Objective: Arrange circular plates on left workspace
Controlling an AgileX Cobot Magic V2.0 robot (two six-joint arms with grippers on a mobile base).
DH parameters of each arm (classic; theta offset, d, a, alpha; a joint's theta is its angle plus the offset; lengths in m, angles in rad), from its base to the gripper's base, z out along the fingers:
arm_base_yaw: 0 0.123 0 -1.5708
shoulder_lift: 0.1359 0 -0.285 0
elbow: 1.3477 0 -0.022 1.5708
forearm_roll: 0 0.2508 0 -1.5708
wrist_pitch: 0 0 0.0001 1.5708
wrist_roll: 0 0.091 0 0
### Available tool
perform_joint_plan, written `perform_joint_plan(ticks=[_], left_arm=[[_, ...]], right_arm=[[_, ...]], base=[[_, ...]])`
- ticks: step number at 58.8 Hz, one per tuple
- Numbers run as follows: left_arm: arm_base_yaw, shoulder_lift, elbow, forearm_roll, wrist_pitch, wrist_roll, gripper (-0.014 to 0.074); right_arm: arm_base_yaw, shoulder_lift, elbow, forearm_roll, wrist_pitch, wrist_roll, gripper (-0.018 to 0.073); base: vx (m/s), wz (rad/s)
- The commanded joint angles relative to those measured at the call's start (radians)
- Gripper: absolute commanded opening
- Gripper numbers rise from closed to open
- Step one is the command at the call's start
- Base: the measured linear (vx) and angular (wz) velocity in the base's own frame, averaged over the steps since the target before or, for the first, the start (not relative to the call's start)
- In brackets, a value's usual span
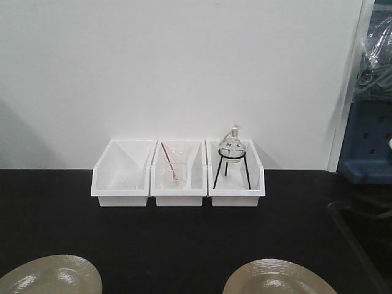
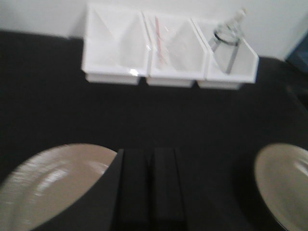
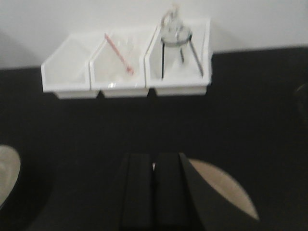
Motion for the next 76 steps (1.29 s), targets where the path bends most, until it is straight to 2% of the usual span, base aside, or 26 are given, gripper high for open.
perform_joint_plan(ticks=[1,6,8,12,18,26,30,39,44,51,61,65,69,76], left_arm=[[-0.004,0.080,-0.038,-0.332,0.078,0.224,0.0002],[-0.004,0.168,-0.038,-0.573,0.199,0.365,0.0002],[-0.004,0.196,-0.038,-0.646,0.242,0.400,0.0002],[-0.004,0.241,-0.038,-0.755,0.298,0.451,0.0002],[-0.004,0.286,-0.038,-0.829,0.319,0.467,0.0002],[-0.004,0.305,-0.038,-0.841,0.300,0.460,0.0002],[-0.004,0.304,-0.038,-0.837,0.305,0.461,0.0002],[-0.003,0.304,-0.038,-0.812,0.320,0.460,0.0004],[0.027,0.305,-0.038,-0.787,0.295,0.457,0.0007],[0.130,0.305,-0.038,-0.756,0.298,0.457,0.0041],[0.339,0.305,-0.041,-0.667,0.346,0.442,0.0158],[0.424,0.305,-0.041,-0.590,0.348,0.413,0.0235],[0.480,0.305,-0.041,-0.502,0.340,0.384,0.0300],[0.530,0.314,-0.042,-0.338,0.286,0.339,0.0386]], right_arm=[[-0.003,0.071,-0.039,0.232,0.027,-0.191,0.0000],[-0.003,0.140,-0.039,0.516,0.126,-0.452,0.0000],[-0.004,0.167,-0.039,0.662,0.178,-0.579,0.0000],[-0.004,0.218,-0.039,0.857,0.263,-0.736,0.0000],[-0.004,0.288,-0.039,1.123,0.357,-0.880,0.0000],[-0.004,0.346,-0.039,1.329,0.377,-0.928,0.0000],[-0.004,0.355,-0.039,1.366,0.350,-0.928,0.0000],[-0.004,0.355,-0.039,1.381,0.334,-0.934,0.0000],[-0.004,0.355,-0.039,1.379,0.327,-0.944,0.0003],[-0.004,0.355,-0.039,1.378,0.327,-0.944,0.0013],[-0.004,0.355,-0.039,1.374,0.330,-0.949,0.0024],[-0.004,0.355,-0.039,1.369,0.330,-0.952,0.0027],[-0.004,0.355,-0.039,1.362,0.330,-0.952,0.0029],[-0.004,0.355,-0.039,1.342,0.330,-0.955,0.0031]], base=[[0.00,0.00],[0.00,0.00],[0.00,0.00],[0.00,0.00],[0.00,0.00],[0.00,0.00],[0.00,0.00],[0.00,0.00],[0.00,0.00],[0.00,0.00],[0.00,0.00],[0.00,0.00],[0.00,0.00],[0.00,0.00]])
